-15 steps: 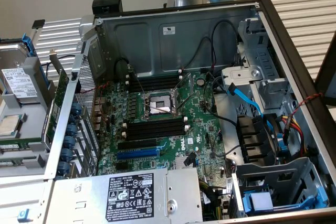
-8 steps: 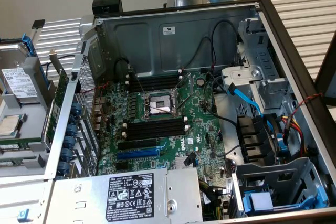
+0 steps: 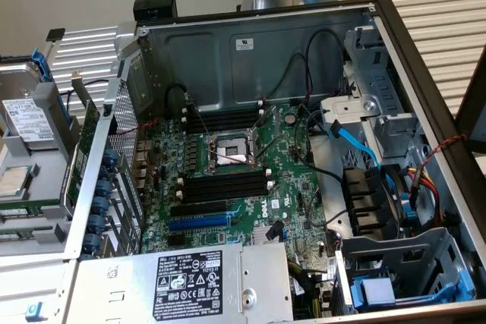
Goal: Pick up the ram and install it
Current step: 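Pick up the ram and move it above insertion slot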
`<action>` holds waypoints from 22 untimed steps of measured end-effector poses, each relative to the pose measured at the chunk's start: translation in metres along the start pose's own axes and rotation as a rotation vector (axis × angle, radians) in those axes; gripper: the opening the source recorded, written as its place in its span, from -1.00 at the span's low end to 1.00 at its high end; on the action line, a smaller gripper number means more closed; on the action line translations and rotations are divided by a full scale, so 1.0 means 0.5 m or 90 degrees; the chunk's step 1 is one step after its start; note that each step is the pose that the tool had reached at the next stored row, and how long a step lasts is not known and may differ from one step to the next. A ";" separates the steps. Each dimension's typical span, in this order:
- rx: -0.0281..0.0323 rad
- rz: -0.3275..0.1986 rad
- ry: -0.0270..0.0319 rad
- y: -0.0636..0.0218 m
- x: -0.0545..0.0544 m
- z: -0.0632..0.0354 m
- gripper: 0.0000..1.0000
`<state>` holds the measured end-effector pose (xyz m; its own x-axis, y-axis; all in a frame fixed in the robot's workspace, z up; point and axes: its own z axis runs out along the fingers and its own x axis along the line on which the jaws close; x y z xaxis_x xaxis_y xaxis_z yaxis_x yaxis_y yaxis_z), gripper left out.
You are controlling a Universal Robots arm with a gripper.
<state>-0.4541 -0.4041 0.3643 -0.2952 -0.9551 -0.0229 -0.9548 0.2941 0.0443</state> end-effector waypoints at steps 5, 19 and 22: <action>0.0026 -0.058 0.0014 0.000 0.000 0.004 -0.79; 0.0211 -0.175 0.0008 -0.001 0.002 0.023 -0.79; 0.0210 -0.178 -0.0003 -0.002 0.003 0.031 -0.79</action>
<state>-0.4542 -0.4050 0.3489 -0.0204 -0.9993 -0.0301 -0.9998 0.0203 0.0038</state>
